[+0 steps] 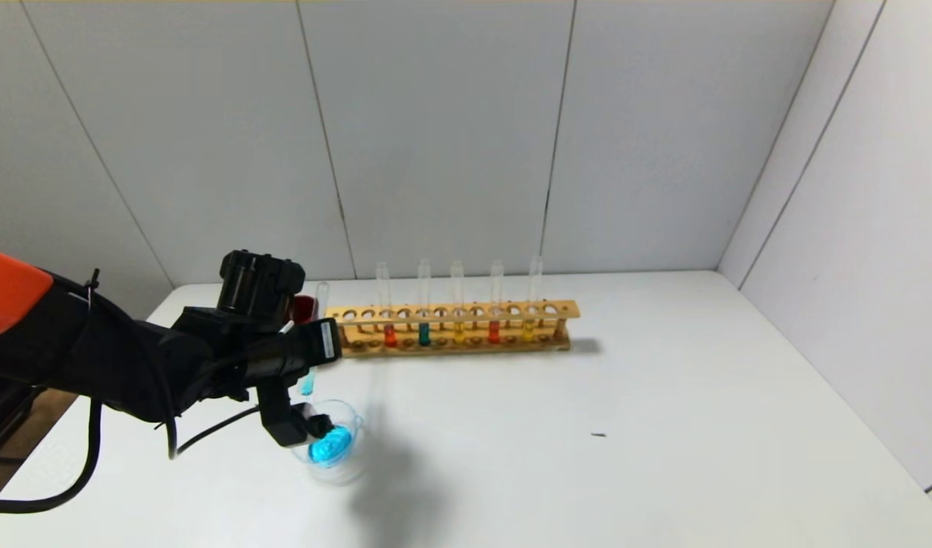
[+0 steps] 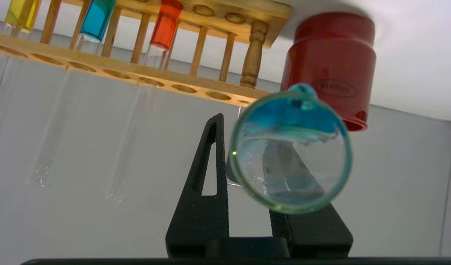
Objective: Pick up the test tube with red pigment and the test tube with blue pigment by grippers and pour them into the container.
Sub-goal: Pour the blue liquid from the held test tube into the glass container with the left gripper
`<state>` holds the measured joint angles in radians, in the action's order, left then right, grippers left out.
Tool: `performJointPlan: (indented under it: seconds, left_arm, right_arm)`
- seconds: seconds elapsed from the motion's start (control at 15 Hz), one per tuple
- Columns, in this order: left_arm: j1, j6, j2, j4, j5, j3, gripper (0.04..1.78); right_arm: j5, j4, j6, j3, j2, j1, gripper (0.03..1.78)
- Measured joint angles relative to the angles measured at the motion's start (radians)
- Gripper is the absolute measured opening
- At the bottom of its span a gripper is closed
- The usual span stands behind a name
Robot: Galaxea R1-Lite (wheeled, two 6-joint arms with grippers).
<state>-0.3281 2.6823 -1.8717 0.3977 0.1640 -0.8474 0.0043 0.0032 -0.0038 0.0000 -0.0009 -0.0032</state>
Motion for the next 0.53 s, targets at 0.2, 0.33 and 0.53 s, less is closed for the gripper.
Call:
performJointPlan:
  seconds: [0.2, 0.33, 0.53]
  left_arm:
    - [0.0, 0.006, 0.003, 0.014, 0.0, 0.003, 0.34]
    - [0.0, 0.007, 0.005, 0.016, 0.001, 0.003, 0.34]
    - [0.0, 0.008, 0.006, 0.019, 0.001, 0.003, 0.34]
  right_arm:
    - [0.0, 0.0, 0.0, 0.0, 0.0, 0.0, 1.75]
    - [0.0, 0.0, 0.0, 0.0, 0.0, 0.0, 1.75]
    - [0.0, 0.0, 0.0, 0.0, 0.0, 0.0, 1.75]
